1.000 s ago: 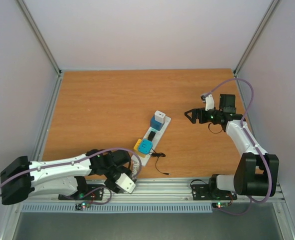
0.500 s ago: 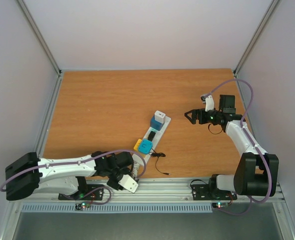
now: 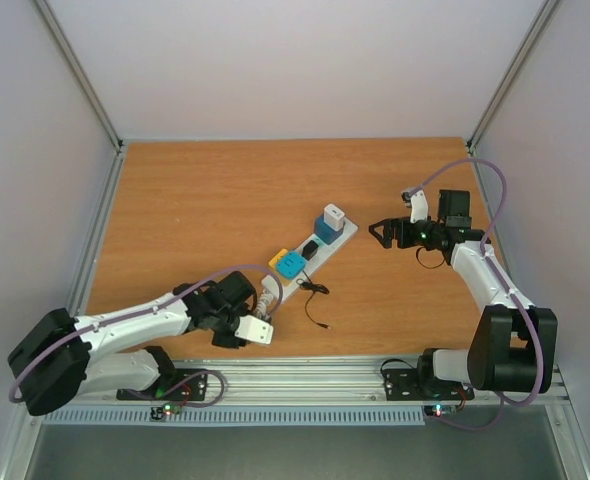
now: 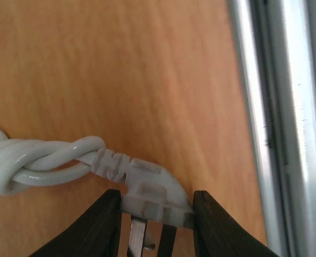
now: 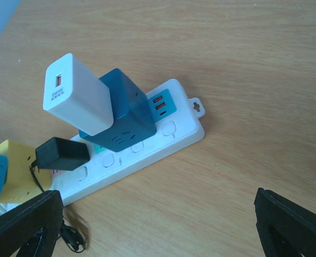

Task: Pull the plug off the socket

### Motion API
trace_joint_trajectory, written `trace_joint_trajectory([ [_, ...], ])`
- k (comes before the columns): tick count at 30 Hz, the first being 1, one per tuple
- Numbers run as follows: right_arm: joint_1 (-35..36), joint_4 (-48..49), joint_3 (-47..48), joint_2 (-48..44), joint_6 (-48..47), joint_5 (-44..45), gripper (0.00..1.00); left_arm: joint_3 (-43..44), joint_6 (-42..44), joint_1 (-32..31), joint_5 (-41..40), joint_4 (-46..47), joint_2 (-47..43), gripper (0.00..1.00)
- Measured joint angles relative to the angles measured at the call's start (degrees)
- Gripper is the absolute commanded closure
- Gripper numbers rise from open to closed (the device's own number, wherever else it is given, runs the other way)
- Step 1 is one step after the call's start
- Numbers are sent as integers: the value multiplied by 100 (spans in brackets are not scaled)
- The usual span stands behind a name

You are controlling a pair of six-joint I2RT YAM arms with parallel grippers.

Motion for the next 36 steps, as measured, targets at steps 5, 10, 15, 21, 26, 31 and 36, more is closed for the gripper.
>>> trace_joint_trajectory([
  [5, 0, 2, 0, 0, -9, -83, 1, 57, 136, 568, -17, 4, 129, 72],
  [10, 0, 4, 0, 17, -24, -177, 1, 59, 350, 1316, 9, 33, 162, 72],
  [15, 0, 17, 48, 203, -44, -280, 1, 227, 614, 2146, 197, 17, 398, 69],
  [21, 0, -4, 289, 472, -214, -455, 1, 627, 896, 3110, 426, 13, 839, 57],
  [26, 0, -11, 573, 581, -428, -654, 1, 1152, 979, 3598, 708, -55, 1156, 30],
  [31, 0, -9, 894, 634, -555, -846, 2, 1375, 1003, 3650, 994, -138, 966, 1],
  [36, 0, 48, 1204, 664, -544, -1005, 2, 1534, 590, 3650, 1259, -131, 496, 0],
])
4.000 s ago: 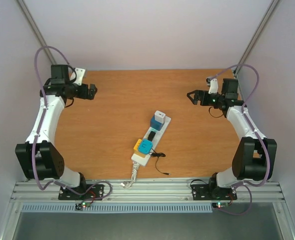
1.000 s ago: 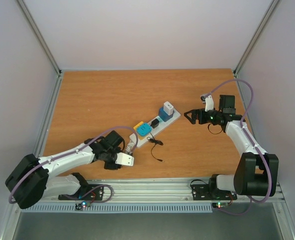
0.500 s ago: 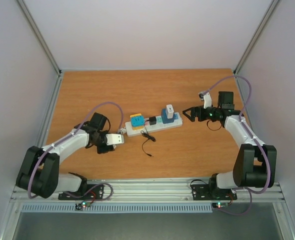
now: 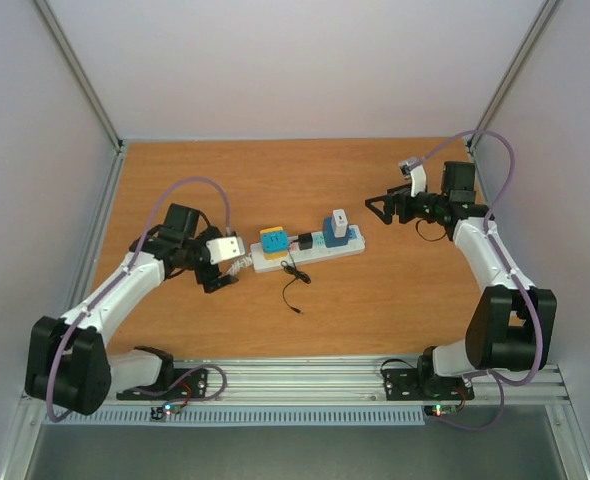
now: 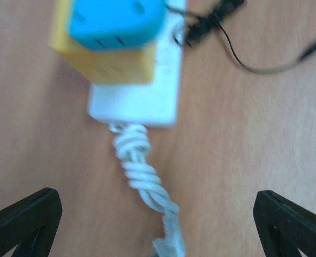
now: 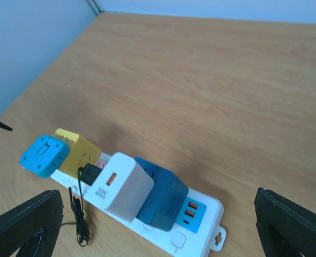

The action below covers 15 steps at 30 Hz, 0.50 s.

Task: Pull the plug off the socket

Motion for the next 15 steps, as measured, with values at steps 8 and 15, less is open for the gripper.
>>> trace_joint_trajectory([
  [8, 20, 382, 402, 216, 286, -101, 1, 46, -835, -649, -166, 1259, -575, 9],
  [15, 26, 667, 514, 442, 730, -83, 2, -385, -824, -1346, -752, 2236, -538, 24],
])
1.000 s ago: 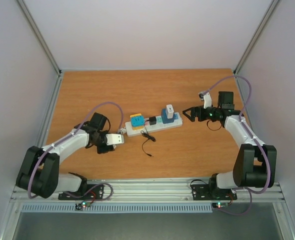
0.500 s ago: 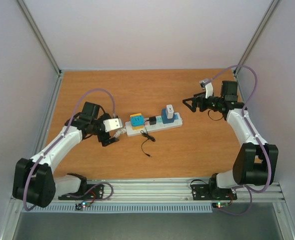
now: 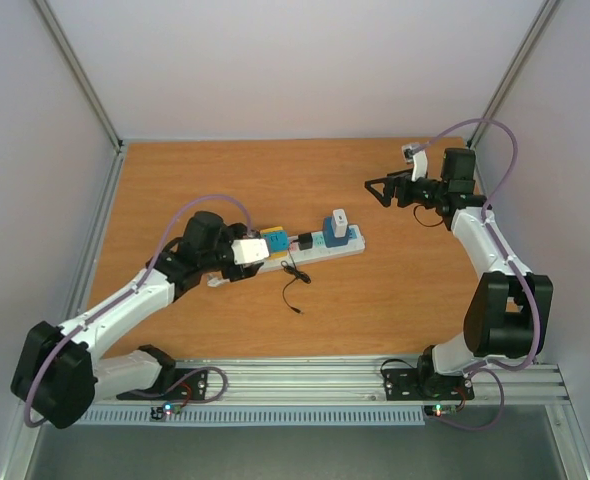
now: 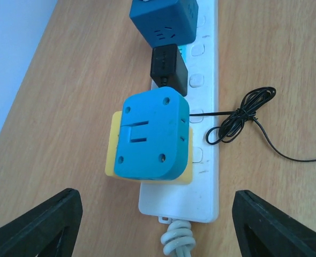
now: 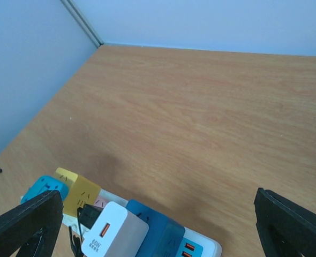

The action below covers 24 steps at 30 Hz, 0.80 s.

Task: Pull the plug off the socket

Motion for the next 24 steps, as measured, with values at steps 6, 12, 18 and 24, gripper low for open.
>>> trace_joint_trajectory([
  [6, 11, 227, -2, 4, 328, 55, 2, -400, 227, -407, -459, 813, 249, 31],
  [12, 15, 442, -168, 2, 505, 234, 1, -496, 518, -619, -879, 1576, 732, 36],
  [18, 15, 437, -251, 2, 562, 345, 1, -496, 743, -658, -1198, 2227, 1231, 47],
  [24, 15, 435, -251, -17, 562, 490, 1, -422, 946, -662, -1266, 2337, 1432, 57],
])
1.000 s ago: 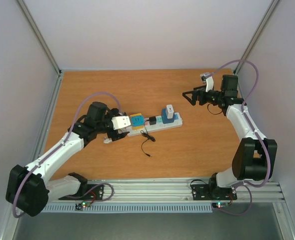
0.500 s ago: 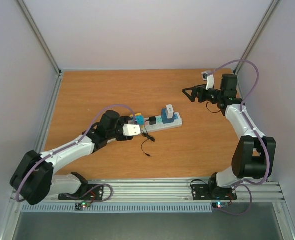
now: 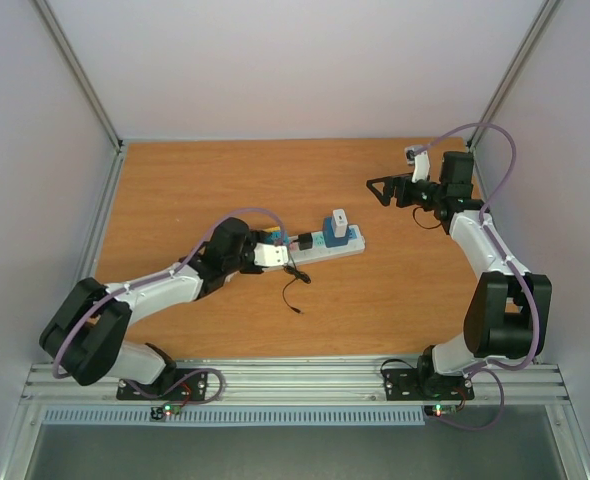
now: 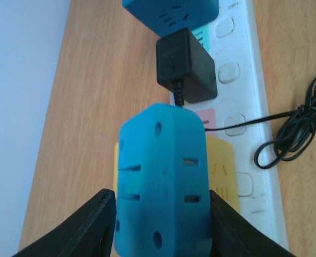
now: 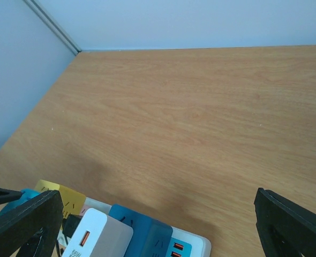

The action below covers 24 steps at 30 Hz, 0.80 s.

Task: Pull the plug off the socket

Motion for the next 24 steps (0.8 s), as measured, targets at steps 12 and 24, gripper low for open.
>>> trace_joint_trajectory([
  [12, 0, -7, 0, -24, -13, 76, 1, 1001, -323, 382, 728, -1099, 111, 76],
  [24, 0, -55, 0, -24, -138, 177, 1, 2173, -369, 813, 1797, -2618, 820, 78],
])
